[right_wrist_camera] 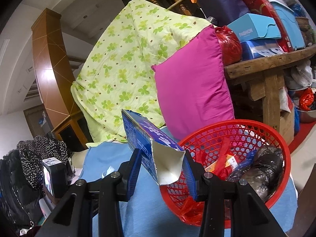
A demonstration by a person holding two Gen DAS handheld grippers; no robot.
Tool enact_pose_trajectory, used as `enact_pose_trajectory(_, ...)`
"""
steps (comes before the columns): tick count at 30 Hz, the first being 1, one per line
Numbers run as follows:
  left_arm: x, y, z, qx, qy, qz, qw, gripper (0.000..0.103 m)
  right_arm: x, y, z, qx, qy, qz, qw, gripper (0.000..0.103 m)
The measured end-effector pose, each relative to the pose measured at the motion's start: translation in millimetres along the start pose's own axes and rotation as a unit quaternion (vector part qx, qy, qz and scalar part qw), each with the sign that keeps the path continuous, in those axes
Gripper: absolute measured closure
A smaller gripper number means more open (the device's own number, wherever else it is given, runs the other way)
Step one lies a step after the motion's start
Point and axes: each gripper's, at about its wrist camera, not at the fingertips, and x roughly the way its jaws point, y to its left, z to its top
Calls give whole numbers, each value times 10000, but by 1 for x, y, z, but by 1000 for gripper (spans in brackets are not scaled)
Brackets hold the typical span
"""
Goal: Collect trash
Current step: 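Carry the white tissue and toothpaste box over the red basket with both tools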
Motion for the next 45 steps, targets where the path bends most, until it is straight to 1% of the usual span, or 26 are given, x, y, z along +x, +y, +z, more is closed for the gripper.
enact_pose_trajectory(6, 2, -4, -1, 8, 31, -89, 10000, 71, -7, -12, 4, 112, -120, -119, 9998, 59)
enact_pose_trajectory(10, 0, -6, -1, -45, -18, -279, 9996, 71, -12, -24, 8, 257, -209, -232, 9992, 59)
enact_pose_trajectory(13, -6, -9, 1, -80, -169, -496, 9986, 71, -16, -33, 10, 388, -257, -307, 9984, 59)
enact_pose_trajectory(22, -28, -23, 4, 14, -772, -924, 9927, 71, -30, -58, 14, 636, -407, -533, 9957, 59)
enact_pose_trajectory(26, -35, -28, 5, 44, -907, -1122, 9895, 71, -36, -66, 16, 726, -479, -627, 9942, 59)
enact_pose_trajectory(32, -41, -32, 10, -90, -937, -1435, 9852, 71, -43, -81, 18, 987, -578, -677, 9911, 59)
enact_pose_trajectory(38, -47, -44, 20, -16, -1110, -1461, 9830, 71, -46, -90, 21, 1202, -700, -729, 9876, 59)
enact_pose_trajectory(41, -46, -54, 32, 12, -1100, -1508, 9824, 71, -47, -90, 22, 1156, -775, -860, 9865, 59)
enact_pose_trajectory(45, -43, -70, 47, 98, -1112, -1537, 9818, 71, -50, -92, 23, 1201, -867, -896, 9849, 59)
